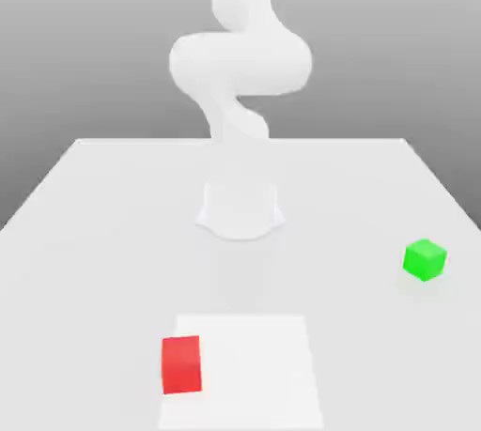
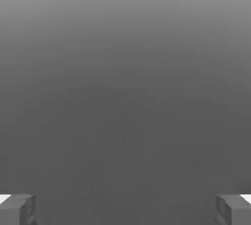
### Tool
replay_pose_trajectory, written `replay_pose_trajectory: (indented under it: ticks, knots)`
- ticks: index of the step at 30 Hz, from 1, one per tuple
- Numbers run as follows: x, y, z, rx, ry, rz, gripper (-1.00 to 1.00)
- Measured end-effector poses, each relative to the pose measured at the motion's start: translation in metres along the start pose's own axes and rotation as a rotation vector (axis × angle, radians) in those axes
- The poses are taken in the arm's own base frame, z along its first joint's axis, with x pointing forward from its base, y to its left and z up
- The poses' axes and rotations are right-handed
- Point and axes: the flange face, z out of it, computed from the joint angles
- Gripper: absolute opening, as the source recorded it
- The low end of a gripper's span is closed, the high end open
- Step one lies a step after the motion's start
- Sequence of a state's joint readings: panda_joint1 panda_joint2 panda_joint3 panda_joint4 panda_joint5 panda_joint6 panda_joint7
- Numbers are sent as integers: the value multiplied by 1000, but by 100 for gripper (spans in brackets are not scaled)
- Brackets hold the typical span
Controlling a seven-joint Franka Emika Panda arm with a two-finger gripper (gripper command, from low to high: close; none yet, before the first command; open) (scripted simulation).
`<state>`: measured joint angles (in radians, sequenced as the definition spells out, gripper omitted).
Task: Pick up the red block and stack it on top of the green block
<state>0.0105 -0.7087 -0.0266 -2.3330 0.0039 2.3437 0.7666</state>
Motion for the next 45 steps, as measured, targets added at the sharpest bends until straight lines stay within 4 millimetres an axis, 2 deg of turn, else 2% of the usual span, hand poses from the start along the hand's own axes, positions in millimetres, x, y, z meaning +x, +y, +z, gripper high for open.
replay_pose_trajectory:
  ticks: [3,7,11,14,18,22,27,28,35,40,42,45]
  knots:
    - [-1,17,69,-64,-78,-14,0]
    - [-13,48,152,-147,-175,-31,0]
    - [-35,88,226,-232,-269,-49,0]
    - [-57,123,274,-297,-339,-62,0]
    - [-92,177,327,-387,-428,-77,0]
    - [-131,232,366,-472,-512,-97,0]
    - [-161,264,409,-488,-528,-104,0]
    - [-166,269,416,-488,-529,-104,-100]
    - [-167,270,417,-488,-529,-104,-100]
    - [-144,246,380,-488,-530,-104,-100]
    - [-157,223,372,-456,-559,-203,-100]
    - [-205,172,365,-368,-629,-466,-100]
